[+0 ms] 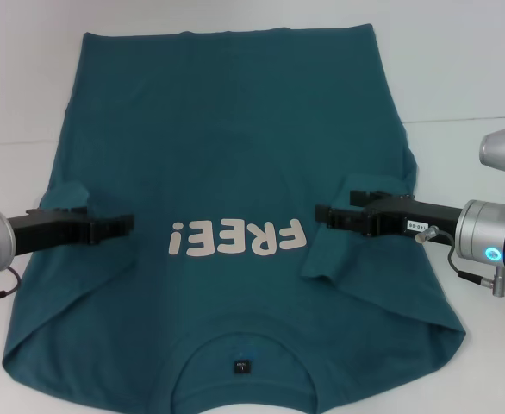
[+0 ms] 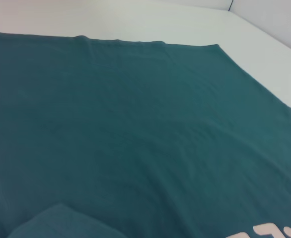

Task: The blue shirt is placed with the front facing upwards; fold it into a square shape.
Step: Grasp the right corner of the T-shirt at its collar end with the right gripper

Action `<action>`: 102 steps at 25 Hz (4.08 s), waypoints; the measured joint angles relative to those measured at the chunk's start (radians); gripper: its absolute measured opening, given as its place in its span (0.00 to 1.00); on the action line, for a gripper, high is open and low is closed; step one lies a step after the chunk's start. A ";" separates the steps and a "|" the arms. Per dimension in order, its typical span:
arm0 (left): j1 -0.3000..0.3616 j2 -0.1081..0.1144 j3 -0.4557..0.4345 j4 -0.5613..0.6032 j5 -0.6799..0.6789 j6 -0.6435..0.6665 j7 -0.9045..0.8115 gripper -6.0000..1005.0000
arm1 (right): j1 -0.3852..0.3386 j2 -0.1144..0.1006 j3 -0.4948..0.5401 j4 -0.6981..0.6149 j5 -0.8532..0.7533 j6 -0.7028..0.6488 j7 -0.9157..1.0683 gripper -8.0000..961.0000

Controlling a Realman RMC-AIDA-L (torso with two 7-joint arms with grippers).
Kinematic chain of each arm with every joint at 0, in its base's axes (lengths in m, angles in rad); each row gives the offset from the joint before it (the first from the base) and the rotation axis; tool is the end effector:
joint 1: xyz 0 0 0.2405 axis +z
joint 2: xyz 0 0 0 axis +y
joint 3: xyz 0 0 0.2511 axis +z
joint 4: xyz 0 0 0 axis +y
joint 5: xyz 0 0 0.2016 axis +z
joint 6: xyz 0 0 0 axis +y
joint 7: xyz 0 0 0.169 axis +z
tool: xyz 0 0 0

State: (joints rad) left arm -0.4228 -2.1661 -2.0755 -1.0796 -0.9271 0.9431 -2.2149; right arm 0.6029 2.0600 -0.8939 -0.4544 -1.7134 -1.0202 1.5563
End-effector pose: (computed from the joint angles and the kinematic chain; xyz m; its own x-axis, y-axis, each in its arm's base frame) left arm -0.2554 0.3904 -0.0091 0.6143 0.6252 0.4813 0.7848 -0.4207 -0.4551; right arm 0.2632 0.3927 -0.0421 0.5981 -0.5376 -0.5944 -0.7767 -0.5718 -0.2643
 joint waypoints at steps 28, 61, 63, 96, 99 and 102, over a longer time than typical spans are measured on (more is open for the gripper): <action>-0.005 -0.005 0.111 0.017 0.085 -0.084 -0.109 0.86 | -0.002 0.002 -0.006 -0.007 0.000 0.016 0.002 0.98; -0.027 -0.001 0.078 0.082 0.127 -0.263 -0.193 0.86 | 0.008 0.002 -0.008 -0.009 0.000 0.040 0.015 0.98; -0.014 -0.001 0.072 0.081 0.127 -0.284 -0.193 0.86 | 0.007 0.004 -0.008 -0.009 0.000 0.040 0.015 0.98; 0.073 -0.001 0.176 0.031 -0.039 -0.270 -0.046 0.86 | 0.003 0.011 -0.005 -0.005 0.000 0.045 0.008 0.98; 0.077 -0.001 0.193 0.036 -0.039 -0.263 -0.011 0.86 | 0.003 0.011 -0.005 -0.004 0.000 0.045 0.007 0.98; 0.080 -0.002 0.206 0.034 -0.039 -0.262 0.012 0.86 | 0.003 0.011 -0.006 -0.004 0.000 0.045 0.008 0.98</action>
State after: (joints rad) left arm -0.3426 -2.1680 -1.8696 -1.0455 -0.9664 0.6814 -2.2029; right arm 0.6059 2.0708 -0.9002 -0.4585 -1.7134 -0.9756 1.5638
